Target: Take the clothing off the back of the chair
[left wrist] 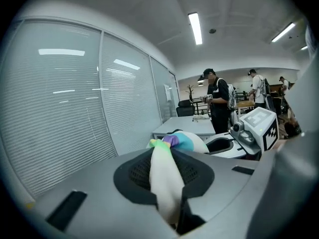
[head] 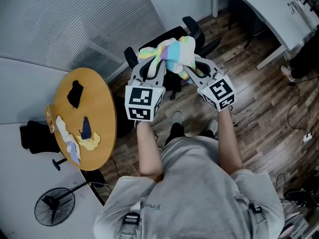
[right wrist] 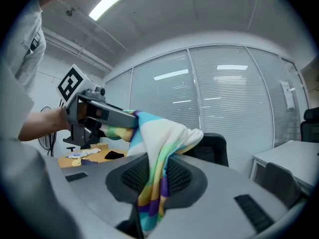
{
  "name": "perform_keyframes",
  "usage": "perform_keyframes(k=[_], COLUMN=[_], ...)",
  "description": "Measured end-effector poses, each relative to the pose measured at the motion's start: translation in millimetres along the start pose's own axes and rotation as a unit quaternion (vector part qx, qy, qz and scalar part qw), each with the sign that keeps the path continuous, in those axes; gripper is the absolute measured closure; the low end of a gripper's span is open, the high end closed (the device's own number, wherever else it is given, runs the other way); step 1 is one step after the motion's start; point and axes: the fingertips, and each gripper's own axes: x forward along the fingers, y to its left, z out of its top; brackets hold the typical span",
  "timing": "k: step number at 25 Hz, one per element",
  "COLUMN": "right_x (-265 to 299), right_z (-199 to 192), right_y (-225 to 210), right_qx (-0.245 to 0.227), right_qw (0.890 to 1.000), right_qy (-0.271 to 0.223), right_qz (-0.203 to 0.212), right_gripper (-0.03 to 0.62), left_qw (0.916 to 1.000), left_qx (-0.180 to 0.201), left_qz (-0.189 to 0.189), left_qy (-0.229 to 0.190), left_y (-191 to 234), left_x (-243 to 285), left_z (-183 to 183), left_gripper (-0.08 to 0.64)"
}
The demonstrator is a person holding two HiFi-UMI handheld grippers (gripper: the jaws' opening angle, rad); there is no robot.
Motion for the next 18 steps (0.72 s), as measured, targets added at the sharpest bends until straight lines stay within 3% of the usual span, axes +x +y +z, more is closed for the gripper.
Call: perform_keyframes(k=[7,18], right_x=[-21.0,-46.8], right_z=[7.2,2.0], right_y=[12.2,34.4], right_qx=[0.007,0.04], right_qw=[0.999,0.997], right_qy=[-0.027,-0.039], right_qz=[0.015,0.049], right_gripper=[0.511,0.509], left_qw=[0.9982,0.993], left_qx=[-0.039,-0.091], left_qz=[0.029,0.06], left_qy=[-0.033,-0.048], left_y=[-19.5,-47.3], left_x=[-24.6,-57.8], left_z=[6.1,-1.7], left_gripper=[0.483,0.483])
